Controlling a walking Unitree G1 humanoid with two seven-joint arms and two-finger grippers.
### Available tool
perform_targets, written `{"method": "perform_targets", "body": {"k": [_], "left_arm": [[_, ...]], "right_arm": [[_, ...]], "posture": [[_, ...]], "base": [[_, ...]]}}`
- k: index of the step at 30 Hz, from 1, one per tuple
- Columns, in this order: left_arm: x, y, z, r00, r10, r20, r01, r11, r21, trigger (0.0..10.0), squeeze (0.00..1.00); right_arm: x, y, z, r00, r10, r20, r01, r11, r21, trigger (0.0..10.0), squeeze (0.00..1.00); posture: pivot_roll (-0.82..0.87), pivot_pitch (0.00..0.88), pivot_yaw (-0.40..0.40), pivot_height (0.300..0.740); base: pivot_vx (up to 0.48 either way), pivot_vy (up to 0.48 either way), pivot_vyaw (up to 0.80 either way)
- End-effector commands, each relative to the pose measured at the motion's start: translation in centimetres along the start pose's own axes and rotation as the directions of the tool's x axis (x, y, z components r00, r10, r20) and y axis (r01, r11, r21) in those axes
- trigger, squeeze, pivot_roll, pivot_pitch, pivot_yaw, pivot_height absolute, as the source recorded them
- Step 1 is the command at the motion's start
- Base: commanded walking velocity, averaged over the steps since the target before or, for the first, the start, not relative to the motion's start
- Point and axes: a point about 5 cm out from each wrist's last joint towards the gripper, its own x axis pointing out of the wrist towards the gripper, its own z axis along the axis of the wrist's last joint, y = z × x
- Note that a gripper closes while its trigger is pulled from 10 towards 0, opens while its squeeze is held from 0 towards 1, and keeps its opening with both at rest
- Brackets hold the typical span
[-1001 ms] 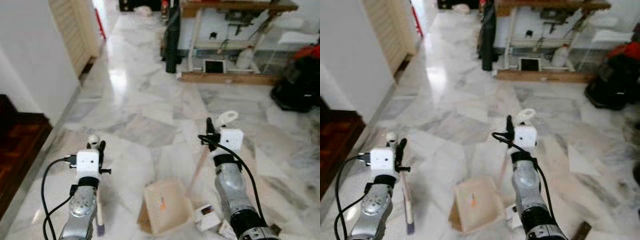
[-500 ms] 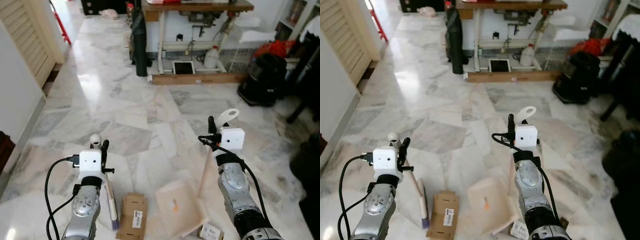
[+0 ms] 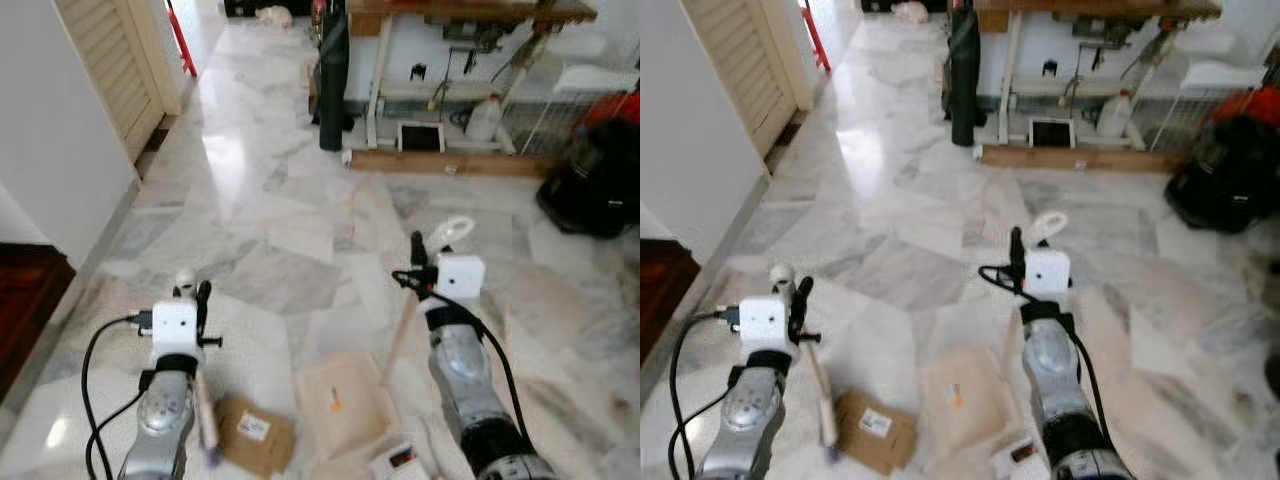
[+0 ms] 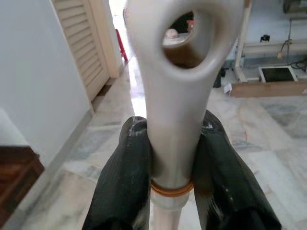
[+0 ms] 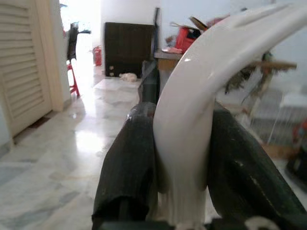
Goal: Sweep floor
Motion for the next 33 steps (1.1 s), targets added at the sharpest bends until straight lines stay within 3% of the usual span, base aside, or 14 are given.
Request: {"method": "perform_targets", "body": {"k": [1, 18, 24, 33], "left_arm": [[0.1, 0.2, 0.5, 1.000, -0.004, 0.027, 0.004, 1.000, 0.015, 10.0, 0.00], [0.4, 1.5, 1.1, 0.998, -0.046, 0.047, 0.042, 0.995, 0.087, 10.0, 0.00], [0.6, 2.1, 1.2, 0.996, -0.081, 0.034, 0.076, 0.989, 0.126, 10.0, 0.00], [0.2, 1.5, 0.8, 0.995, -0.097, 0.015, 0.095, 0.991, 0.097, 10.0, 0.00]], "right_arm": [[0.2, 0.4, 0.4, 1.000, -0.001, 0.018, 0.001, 1.000, 0.016, 10.0, 0.00], [-0.3, 0.2, -0.7, 0.999, -0.035, -0.040, 0.034, 0.999, -0.036, 10.0, 0.00], [-0.8, -0.2, -2.1, 0.989, -0.091, -0.117, 0.082, 0.993, -0.081, 10.0, 0.00], [-0.8, 0.1, -2.0, 0.991, -0.077, -0.105, 0.072, 0.996, -0.049, 10.0, 0.00]], "posture": [[0.12, 0.070, -0.003, 0.740], [0.13, 0.073, -0.001, 0.740], [0.13, 0.080, 0.000, 0.740], [0.13, 0.084, -0.001, 0.740]], "base": [[0.000, 0.000, 0.00], [0.000, 0.000, 0.00], [0.000, 0.000, 0.00], [0.000, 0.000, 0.00]]}}
